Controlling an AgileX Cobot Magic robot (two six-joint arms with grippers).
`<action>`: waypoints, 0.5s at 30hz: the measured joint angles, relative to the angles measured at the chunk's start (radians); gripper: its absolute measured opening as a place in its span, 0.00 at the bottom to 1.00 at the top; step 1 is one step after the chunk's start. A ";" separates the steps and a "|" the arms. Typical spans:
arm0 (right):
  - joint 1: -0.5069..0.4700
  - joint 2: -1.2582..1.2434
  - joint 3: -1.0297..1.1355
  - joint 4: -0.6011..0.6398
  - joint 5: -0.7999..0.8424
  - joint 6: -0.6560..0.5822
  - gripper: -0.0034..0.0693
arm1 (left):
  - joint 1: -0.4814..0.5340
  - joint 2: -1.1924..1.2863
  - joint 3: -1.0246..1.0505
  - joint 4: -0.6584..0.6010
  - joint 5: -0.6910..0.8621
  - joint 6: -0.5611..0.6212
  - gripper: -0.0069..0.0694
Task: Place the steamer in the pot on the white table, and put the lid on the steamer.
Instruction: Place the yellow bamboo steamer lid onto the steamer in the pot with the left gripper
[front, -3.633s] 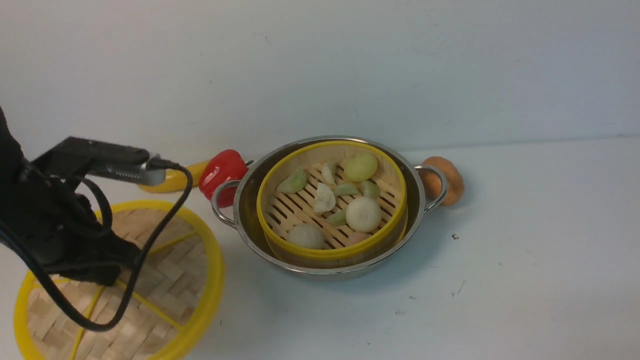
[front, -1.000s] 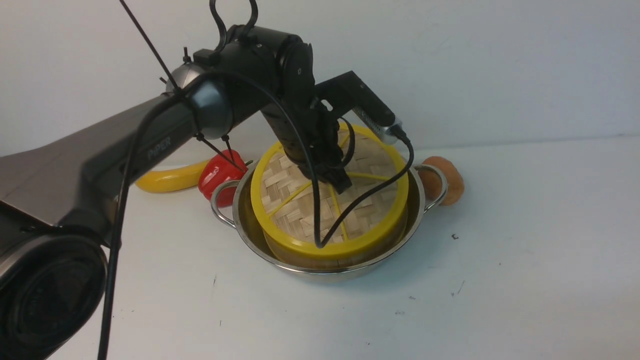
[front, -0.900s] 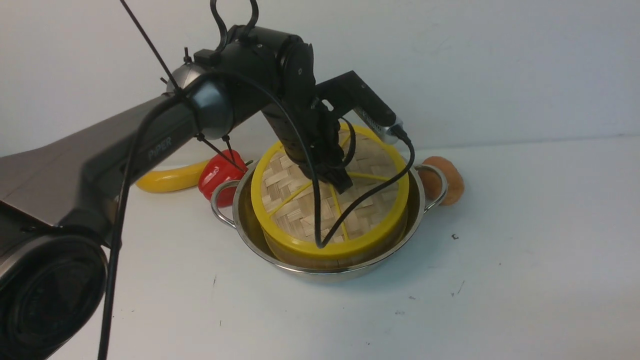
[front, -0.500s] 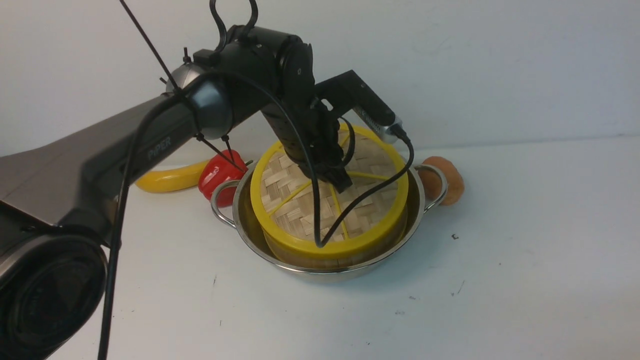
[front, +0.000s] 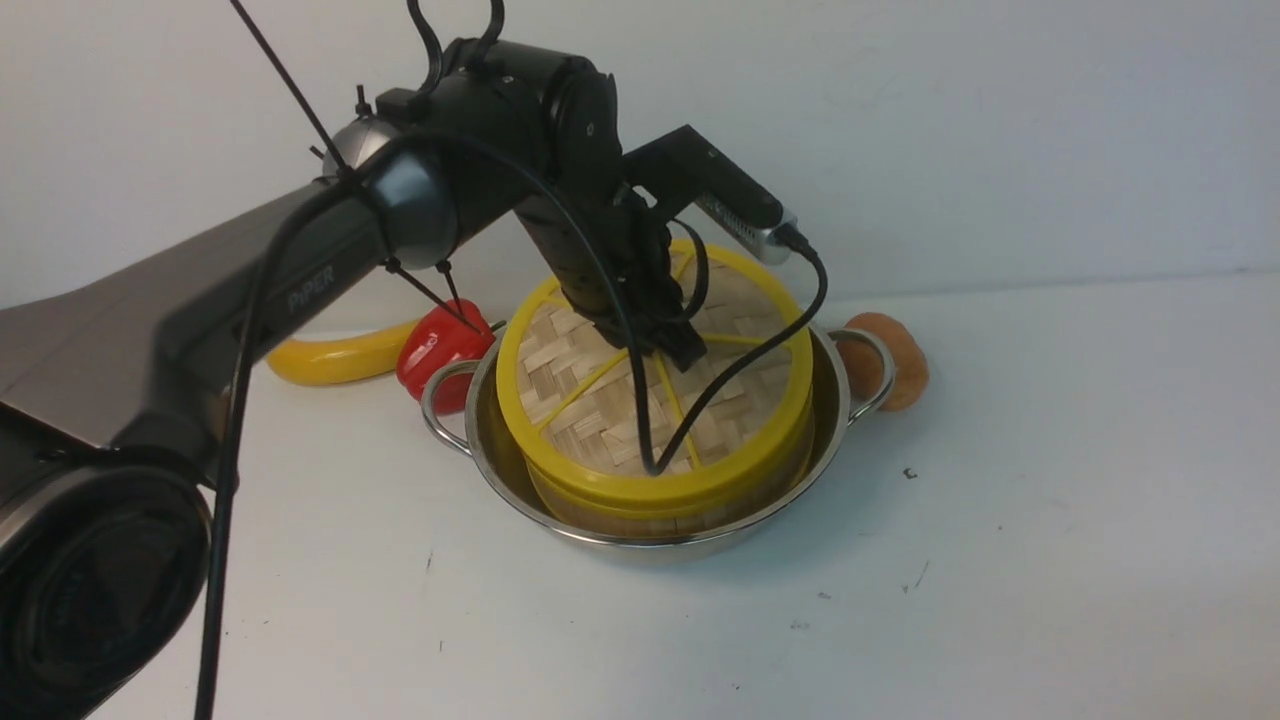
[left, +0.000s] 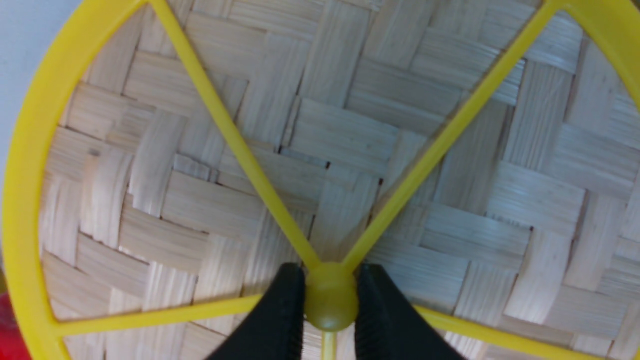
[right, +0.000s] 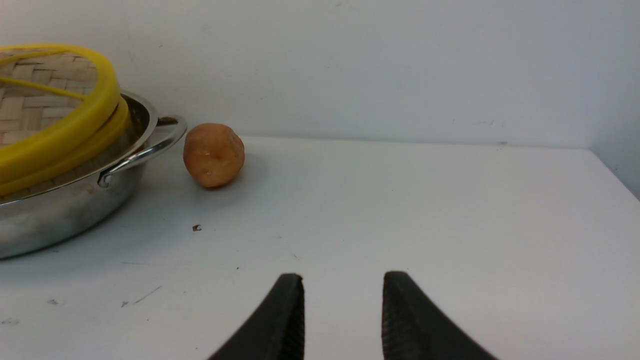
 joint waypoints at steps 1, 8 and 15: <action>0.000 0.000 0.000 0.000 0.000 0.000 0.38 | 0.000 0.000 0.000 0.000 0.000 0.000 0.25; 0.000 0.000 0.000 0.000 0.000 0.000 0.38 | 0.006 0.000 0.000 -0.006 0.002 0.000 0.25; 0.000 0.000 0.000 0.000 0.000 0.000 0.38 | 0.013 0.010 0.000 -0.019 -0.022 0.021 0.25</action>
